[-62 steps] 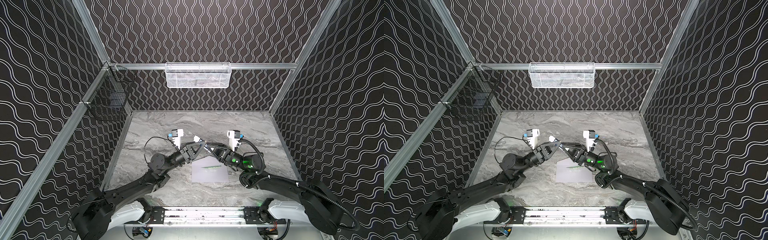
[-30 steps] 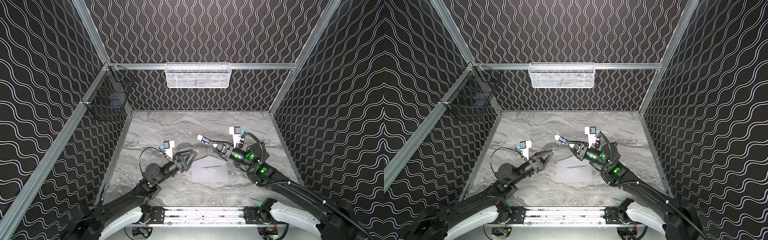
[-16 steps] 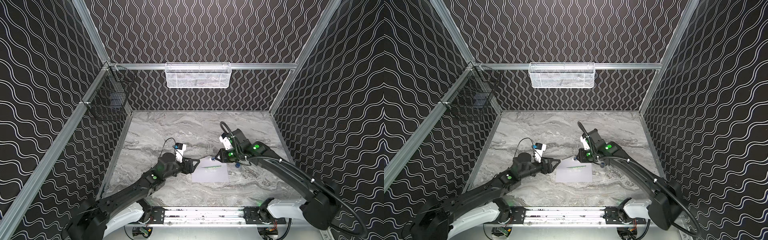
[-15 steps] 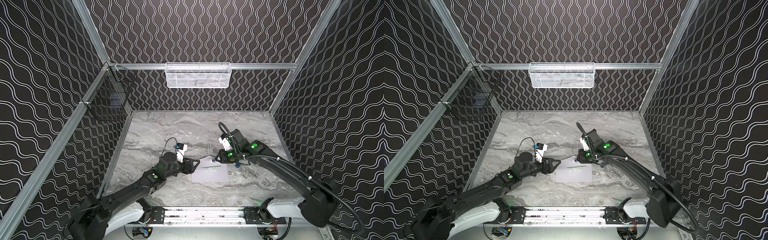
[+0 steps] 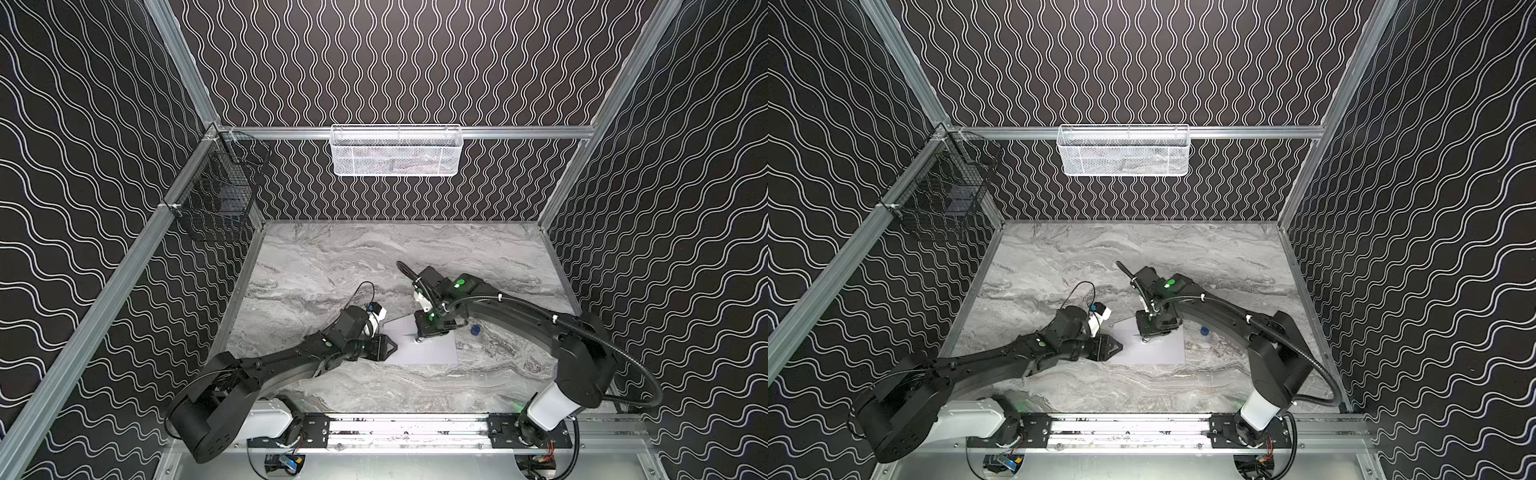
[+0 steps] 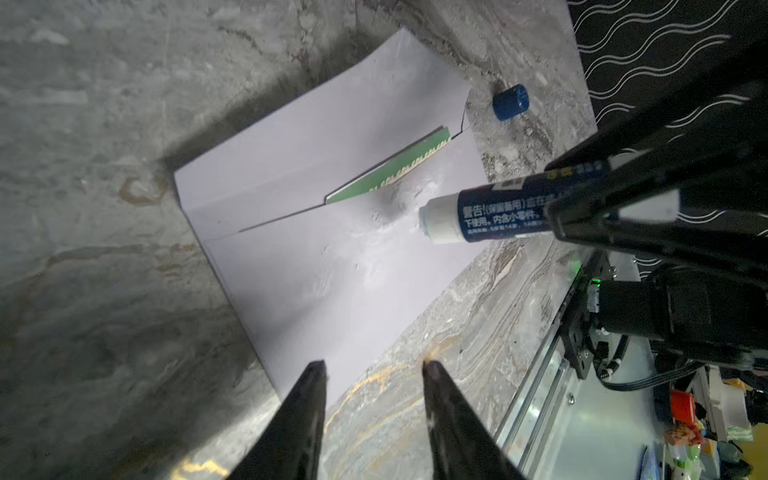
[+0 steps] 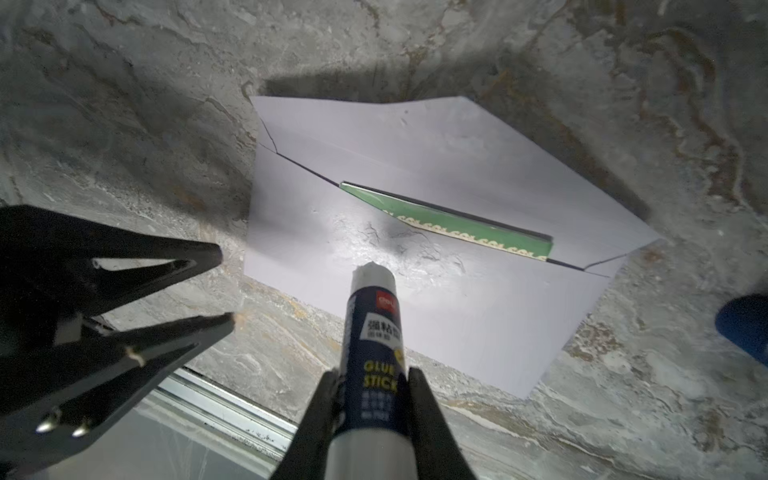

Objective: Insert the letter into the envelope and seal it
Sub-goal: 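Lower the glue end onto the envelope flap area with the right gripper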

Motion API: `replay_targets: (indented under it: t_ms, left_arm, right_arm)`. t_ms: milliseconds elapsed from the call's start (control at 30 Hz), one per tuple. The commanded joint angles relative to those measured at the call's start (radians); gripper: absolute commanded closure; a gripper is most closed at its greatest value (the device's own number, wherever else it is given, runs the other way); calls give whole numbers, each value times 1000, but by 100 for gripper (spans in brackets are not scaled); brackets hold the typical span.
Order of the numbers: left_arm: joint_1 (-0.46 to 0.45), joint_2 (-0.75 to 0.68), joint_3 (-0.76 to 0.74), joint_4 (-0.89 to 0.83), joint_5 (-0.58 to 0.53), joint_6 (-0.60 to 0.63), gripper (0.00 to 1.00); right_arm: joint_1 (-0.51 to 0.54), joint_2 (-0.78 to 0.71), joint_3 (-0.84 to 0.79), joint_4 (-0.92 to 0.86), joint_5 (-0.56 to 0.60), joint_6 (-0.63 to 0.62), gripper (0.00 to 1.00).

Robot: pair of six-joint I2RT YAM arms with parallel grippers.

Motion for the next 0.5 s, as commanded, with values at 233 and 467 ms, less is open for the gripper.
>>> replay_targets:
  t_ms: [233, 467]
  left_arm:
    - [-47, 128, 38, -35, 0, 73, 69]
    - [-87, 159, 49, -54, -29, 61, 72]
  right_arm:
    - [64, 121, 84, -33, 26, 62, 100]
    - [79, 170, 96, -60, 94, 74, 100]
